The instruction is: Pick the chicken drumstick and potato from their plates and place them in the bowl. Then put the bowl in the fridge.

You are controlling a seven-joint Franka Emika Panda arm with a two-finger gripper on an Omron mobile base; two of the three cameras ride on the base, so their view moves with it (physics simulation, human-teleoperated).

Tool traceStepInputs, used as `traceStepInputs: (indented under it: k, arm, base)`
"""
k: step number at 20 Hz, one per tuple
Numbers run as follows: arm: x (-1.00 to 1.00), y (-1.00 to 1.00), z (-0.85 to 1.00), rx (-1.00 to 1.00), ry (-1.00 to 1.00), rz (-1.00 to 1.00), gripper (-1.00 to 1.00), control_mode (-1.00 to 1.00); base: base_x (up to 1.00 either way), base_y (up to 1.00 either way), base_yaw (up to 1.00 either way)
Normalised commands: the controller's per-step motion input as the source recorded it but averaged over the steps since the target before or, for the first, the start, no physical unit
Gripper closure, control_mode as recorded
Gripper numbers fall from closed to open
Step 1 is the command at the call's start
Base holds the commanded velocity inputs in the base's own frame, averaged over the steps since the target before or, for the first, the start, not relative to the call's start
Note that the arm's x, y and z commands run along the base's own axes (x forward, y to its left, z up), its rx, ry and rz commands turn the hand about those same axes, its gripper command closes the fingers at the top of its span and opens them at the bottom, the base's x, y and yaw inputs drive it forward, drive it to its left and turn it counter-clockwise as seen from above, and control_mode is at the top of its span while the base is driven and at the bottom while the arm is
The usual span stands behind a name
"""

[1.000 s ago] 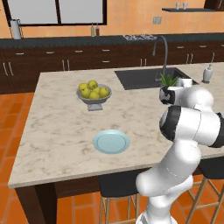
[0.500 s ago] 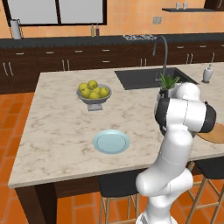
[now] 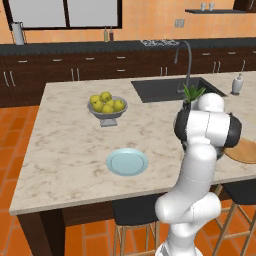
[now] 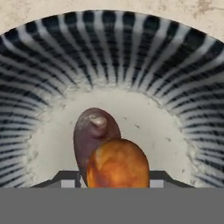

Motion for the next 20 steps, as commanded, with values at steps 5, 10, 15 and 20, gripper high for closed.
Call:
traceStepInputs:
  k: [5, 10, 15, 20]
  arm:
    - [-0.66, 0.12, 0.15, -0.02, -0.15, 0.0, -1.0, -1.0]
    - [-0.6, 0.26, 0.51, 0.0, -0.05, -0.26, -1.0, -1.0]
    - [-0.32, 0.19, 0.32, 0.01, 0.0, -0.68, -1.0, -1.0]
    - [-0.04, 0.52, 0.24, -0.1, 0.0, -0.14, -1.0, -1.0]
  base:
    - [0.0, 0.0, 0.0]
    - [0.0, 0.0, 0.0]
    - [0.0, 0.0, 0.0]
    - [0.0, 0.0, 0.0]
